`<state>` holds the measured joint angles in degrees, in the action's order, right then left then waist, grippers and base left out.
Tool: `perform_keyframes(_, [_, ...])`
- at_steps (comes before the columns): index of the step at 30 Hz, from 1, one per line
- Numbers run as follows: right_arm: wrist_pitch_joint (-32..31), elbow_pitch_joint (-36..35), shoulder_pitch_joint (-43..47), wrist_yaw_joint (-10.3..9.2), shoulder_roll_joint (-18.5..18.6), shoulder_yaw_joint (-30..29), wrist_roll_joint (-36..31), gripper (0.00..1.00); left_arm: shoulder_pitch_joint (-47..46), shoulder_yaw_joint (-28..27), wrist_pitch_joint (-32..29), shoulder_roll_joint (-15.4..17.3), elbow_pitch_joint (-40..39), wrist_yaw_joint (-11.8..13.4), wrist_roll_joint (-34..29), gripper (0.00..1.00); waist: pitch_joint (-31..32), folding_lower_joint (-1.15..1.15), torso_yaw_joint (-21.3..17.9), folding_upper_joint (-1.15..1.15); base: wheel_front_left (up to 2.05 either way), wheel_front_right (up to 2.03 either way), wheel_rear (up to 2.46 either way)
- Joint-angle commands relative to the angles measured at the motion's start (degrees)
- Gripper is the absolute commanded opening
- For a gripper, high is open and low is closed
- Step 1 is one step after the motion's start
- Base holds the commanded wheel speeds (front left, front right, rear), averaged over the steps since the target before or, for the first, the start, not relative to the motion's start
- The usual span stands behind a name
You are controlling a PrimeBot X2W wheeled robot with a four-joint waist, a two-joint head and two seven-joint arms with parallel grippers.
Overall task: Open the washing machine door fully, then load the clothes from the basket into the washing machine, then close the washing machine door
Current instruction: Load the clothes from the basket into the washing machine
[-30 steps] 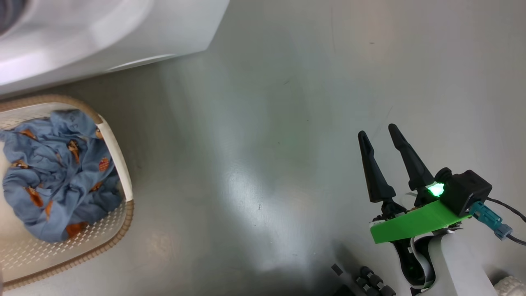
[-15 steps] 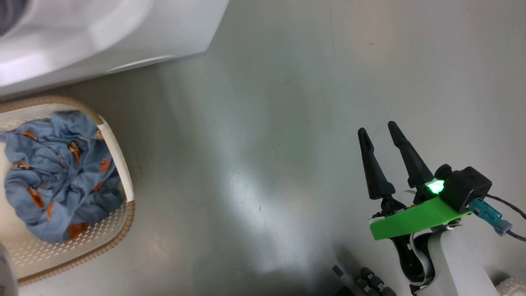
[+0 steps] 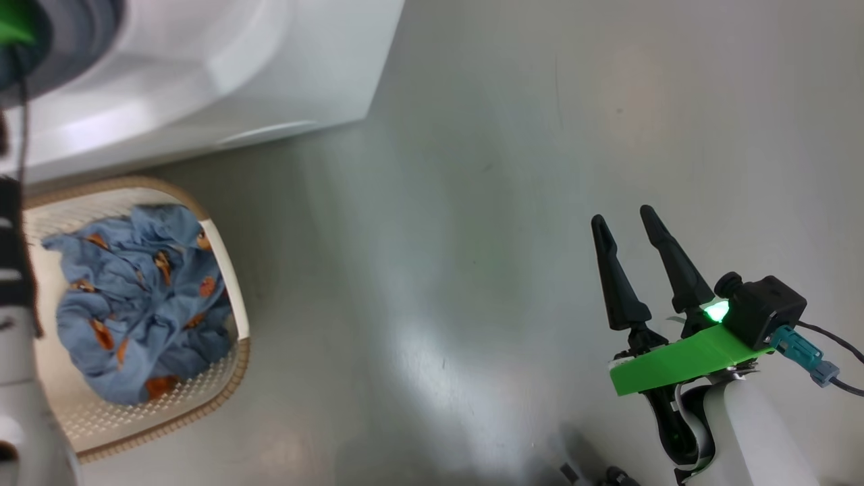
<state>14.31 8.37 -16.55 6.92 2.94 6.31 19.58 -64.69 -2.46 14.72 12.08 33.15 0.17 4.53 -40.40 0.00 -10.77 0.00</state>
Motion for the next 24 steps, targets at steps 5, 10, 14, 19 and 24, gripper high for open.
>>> perform_keyframes(5, [0.69, -0.19, 1.60, 0.57, -0.06, 0.52, -0.49, 1.00, 4.64, -0.93, 0.28, 1.44, -2.14, -0.36, 0.21, 1.00, 4.78, 0.00, 1.41, 0.00, 0.00, 0.00, 0.00])
perform_keyframes(10, [0.69, 0.30, 2.66, 0.57, -0.06, 0.02, -1.10, 1.00, 8.62, -1.50, 0.28, 0.93, -2.99, -0.56, 0.46, 1.00, 8.29, 0.00, 2.16, 0.00, 0.00, 0.00, 0.00])
perform_keyframes(14, [0.69, 0.52, 3.70, 0.57, -0.06, -0.39, -1.51, 1.00, 12.18, -1.79, 0.28, 0.54, -3.85, -0.96, 0.59, 1.00, 11.07, 0.00, 2.65, 0.00, 0.00, 0.00, 0.00])
perform_keyframes(19, [0.69, 0.86, 4.99, 0.57, -0.06, -0.55, -1.61, 1.00, 17.91, -2.48, 0.28, 0.57, -5.56, -1.39, 0.63, 1.00, 14.95, 0.00, 2.61, 0.00, 0.00, 0.00, 0.00])
perform_keyframes(24, [0.69, 0.93, 5.93, 0.57, -0.06, -0.50, -1.56, 1.00, 22.00, -2.53, 0.28, 0.89, -7.11, -1.53, 0.10, 1.00, 17.61, 0.00, 2.26, 0.00, 0.00, 0.00, 0.00])
